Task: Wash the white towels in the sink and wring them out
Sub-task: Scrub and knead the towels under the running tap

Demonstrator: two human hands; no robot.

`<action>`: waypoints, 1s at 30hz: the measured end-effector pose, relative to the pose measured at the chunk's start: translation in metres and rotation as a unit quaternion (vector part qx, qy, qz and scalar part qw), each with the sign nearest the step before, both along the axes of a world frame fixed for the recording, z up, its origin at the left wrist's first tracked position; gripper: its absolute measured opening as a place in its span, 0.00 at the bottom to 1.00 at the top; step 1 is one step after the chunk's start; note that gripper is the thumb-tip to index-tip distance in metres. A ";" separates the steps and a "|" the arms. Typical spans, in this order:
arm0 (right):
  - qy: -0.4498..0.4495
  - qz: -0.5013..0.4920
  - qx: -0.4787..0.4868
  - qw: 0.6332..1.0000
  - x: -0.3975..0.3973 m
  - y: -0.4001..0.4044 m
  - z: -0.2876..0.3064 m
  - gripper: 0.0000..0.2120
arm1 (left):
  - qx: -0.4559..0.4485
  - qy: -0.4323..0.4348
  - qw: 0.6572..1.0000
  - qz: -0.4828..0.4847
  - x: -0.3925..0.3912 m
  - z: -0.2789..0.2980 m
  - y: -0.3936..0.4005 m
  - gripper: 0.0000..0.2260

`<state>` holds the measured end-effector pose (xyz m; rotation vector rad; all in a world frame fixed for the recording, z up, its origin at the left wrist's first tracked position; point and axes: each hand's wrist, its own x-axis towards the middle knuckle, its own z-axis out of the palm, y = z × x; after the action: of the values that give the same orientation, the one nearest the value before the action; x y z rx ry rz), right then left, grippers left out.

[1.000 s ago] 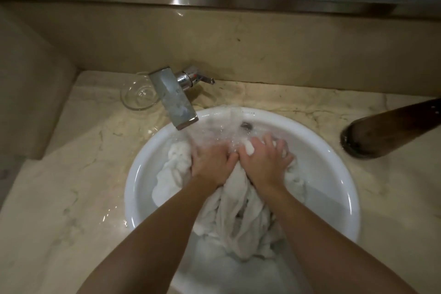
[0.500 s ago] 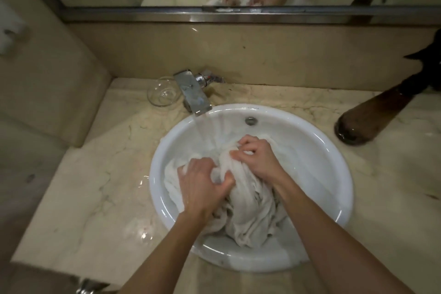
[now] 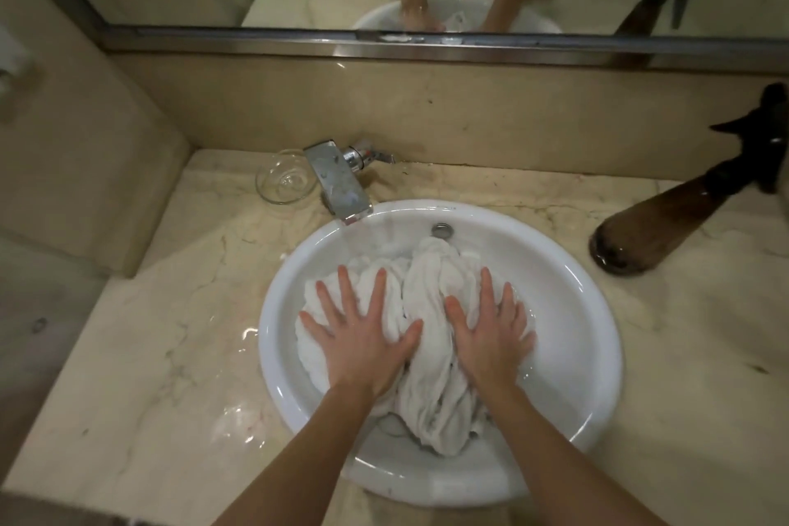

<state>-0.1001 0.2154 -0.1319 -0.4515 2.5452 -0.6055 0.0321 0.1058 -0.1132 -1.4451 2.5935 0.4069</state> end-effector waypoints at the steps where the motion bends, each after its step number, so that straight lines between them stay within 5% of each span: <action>1: 0.023 -0.002 0.005 1.000 0.001 -0.002 -0.003 0.48 | -0.005 -0.004 1.000 0.004 -0.002 -0.001 0.001 0.40; 9: 0.046 -0.005 0.016 0.999 -0.021 -0.017 -0.020 0.53 | -0.052 0.012 0.999 0.009 -0.023 -0.023 0.001 0.37; 19: 0.036 -0.018 -0.065 0.997 -0.045 -0.026 -0.031 0.44 | -0.022 0.054 0.998 0.023 -0.035 -0.033 -0.014 0.32; 24: -0.050 0.014 -0.089 0.995 -0.063 -0.025 -0.007 0.27 | -0.013 0.010 1.000 0.006 -0.037 -0.013 -0.023 0.31; 30: -0.024 0.031 -0.157 0.987 -0.047 0.007 0.022 0.11 | 0.023 0.092 0.995 0.032 -0.014 0.005 -0.018 0.22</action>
<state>-0.1470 0.2227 -0.1095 -0.6129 2.3867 -0.9871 0.0185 0.0877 -0.1085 -1.5450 2.6625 0.6338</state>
